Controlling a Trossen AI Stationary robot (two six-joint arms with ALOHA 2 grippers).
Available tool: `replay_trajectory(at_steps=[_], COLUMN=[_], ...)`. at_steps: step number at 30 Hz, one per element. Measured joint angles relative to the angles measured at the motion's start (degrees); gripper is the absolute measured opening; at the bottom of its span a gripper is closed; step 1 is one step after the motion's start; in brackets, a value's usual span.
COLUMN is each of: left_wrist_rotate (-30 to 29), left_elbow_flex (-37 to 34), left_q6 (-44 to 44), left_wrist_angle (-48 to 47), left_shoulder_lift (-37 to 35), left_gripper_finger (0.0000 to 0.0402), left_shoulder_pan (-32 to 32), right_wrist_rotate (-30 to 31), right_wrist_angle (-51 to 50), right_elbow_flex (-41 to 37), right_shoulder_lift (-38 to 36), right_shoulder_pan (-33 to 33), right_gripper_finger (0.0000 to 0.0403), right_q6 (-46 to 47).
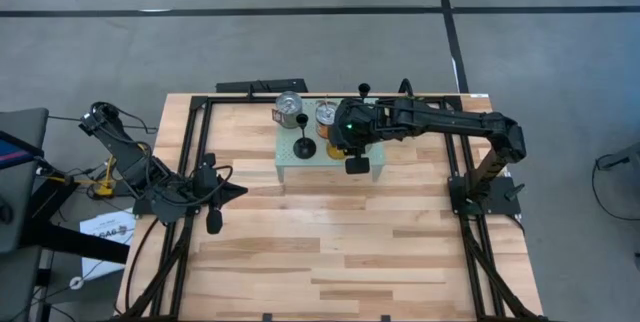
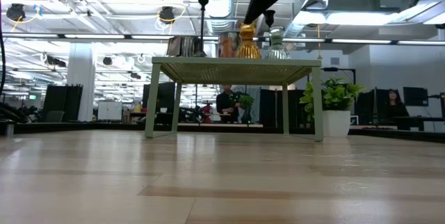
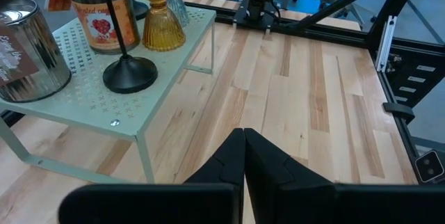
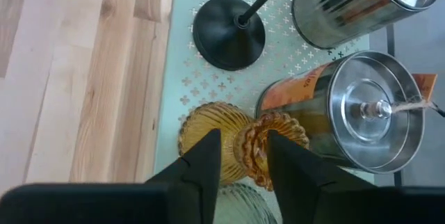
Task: Pick & Place candle stick holders
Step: Return to Home Position
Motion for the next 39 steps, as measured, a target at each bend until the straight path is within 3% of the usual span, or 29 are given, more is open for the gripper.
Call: replay_trajectory(at_steps=[9,28,34,39], left_wrist_rotate=[0.0,0.0,0.0,-0.1], left_elbow_flex=[0.0,0.0,0.0,0.0], left_q6=[0.0,0.0,0.2,0.3], left_wrist_angle=[0.0,0.0,0.2,0.2], left_shoulder_lift=[0.0,0.0,0.0,0.0], left_gripper_finger=[0.0007,0.0005,0.0005,0.0005], left_shoulder_pan=[0.0,0.0,0.0,0.0], right_wrist_rotate=[0.0,0.2,0.2,0.2], right_wrist_angle=[0.4,-1.6,-4.5,-10.5], right_elbow_flex=[0.3,12.5,15.7,15.7], right_shoulder_lift=[-0.7,-0.9,-3.1,-7.8], right_shoulder_pan=[0.4,7.8,9.7,9.6], right_gripper_finger=[0.0138,0.0115,0.0092,0.0047], right_q6=[0.0,1.4,3.7,9.6])
